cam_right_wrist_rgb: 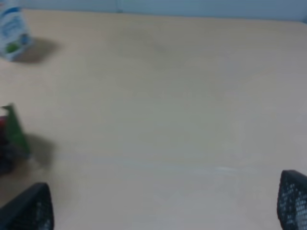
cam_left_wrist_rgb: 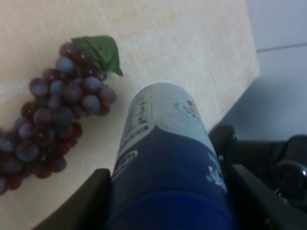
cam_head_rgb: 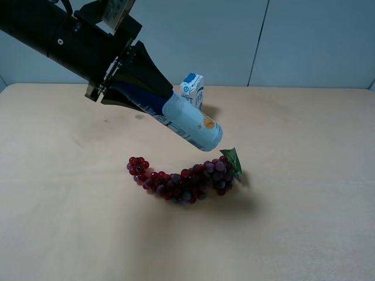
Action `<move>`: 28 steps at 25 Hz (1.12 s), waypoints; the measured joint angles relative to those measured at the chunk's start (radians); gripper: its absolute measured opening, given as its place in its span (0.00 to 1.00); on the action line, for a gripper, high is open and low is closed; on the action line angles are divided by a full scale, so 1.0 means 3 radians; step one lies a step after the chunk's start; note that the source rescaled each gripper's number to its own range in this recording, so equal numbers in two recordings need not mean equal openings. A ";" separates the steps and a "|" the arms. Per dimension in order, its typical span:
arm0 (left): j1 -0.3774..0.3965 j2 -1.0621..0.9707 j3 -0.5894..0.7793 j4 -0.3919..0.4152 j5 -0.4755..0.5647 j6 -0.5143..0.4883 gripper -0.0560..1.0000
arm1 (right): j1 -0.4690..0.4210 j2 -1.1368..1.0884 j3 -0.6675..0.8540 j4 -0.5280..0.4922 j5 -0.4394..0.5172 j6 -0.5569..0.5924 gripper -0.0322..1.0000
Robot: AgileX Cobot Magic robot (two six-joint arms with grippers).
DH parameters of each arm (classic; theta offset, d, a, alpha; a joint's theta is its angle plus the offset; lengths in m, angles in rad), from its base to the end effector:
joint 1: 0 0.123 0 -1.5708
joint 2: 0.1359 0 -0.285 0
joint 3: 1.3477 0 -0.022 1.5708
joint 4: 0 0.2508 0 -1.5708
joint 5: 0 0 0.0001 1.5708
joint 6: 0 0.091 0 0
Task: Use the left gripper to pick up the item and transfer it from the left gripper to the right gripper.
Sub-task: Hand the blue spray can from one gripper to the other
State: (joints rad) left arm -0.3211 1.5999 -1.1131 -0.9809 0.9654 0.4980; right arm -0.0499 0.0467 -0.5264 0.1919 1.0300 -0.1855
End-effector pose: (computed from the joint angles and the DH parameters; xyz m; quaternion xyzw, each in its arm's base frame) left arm 0.2820 -0.1594 0.2683 0.1413 0.8952 -0.4032 0.1267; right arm 0.0008 0.0149 0.2885 -0.0586 0.8446 0.0336 0.5312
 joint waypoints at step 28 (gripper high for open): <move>0.0000 0.0000 0.0000 -0.0021 0.0192 0.0137 0.05 | 0.2620 0.2665 -0.1064 0.0240 -0.0683 -0.0711 1.00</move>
State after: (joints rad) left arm -0.3211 1.5999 -1.1131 -0.9874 1.0229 0.5389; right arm 0.7362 0.8462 -0.8456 0.2638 0.8250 -0.3987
